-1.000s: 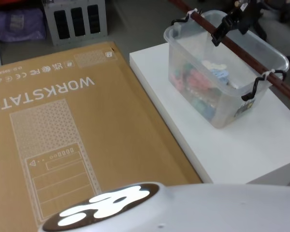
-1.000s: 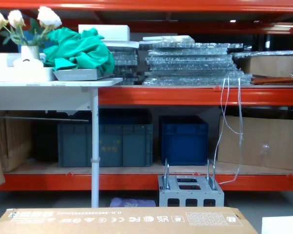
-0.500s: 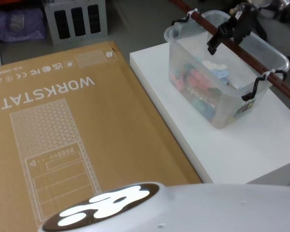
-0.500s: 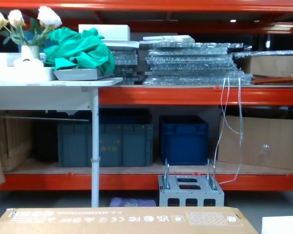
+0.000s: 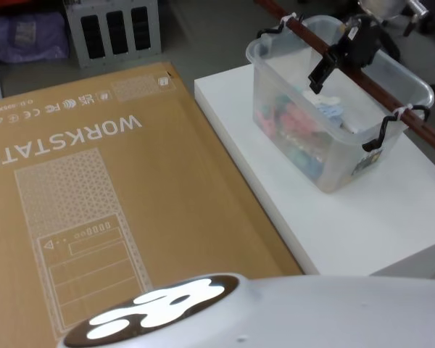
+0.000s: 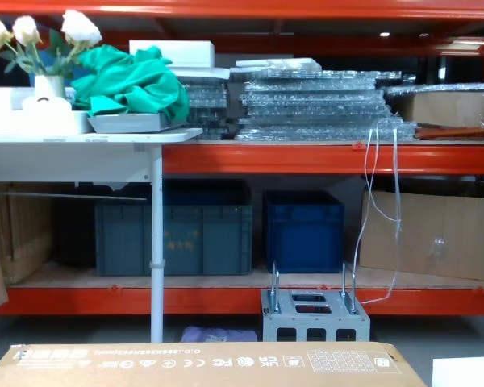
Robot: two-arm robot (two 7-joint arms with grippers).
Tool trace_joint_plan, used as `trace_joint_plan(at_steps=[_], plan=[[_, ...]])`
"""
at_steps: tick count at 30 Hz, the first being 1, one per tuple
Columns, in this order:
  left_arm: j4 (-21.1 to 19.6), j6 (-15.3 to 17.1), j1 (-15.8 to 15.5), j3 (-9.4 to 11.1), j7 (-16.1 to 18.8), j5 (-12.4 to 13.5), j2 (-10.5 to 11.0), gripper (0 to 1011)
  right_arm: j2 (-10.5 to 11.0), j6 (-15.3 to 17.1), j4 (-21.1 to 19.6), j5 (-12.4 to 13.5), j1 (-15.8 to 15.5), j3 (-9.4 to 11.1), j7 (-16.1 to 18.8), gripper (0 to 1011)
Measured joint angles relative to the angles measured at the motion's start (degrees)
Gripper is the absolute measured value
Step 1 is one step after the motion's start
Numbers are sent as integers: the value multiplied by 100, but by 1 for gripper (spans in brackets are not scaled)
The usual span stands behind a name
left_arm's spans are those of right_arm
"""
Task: Use one hand to grasp the basket and place it at the designated location.
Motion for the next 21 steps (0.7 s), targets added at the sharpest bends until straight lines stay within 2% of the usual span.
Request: trace_joint_plan(at_steps=[11, 17, 21], plan=[[0, 0, 0, 0, 0, 0, 0, 0, 16, 0, -25, 0, -12, 18, -23, 994], [0, 0, 0, 0, 0, 0, 1, 0, 20, 2, -33, 0, -15, 23, -29, 883], [0, 0, 0, 0, 0, 0, 0, 0, 22, 3, -35, 2, -17, 26, -31, 739]])
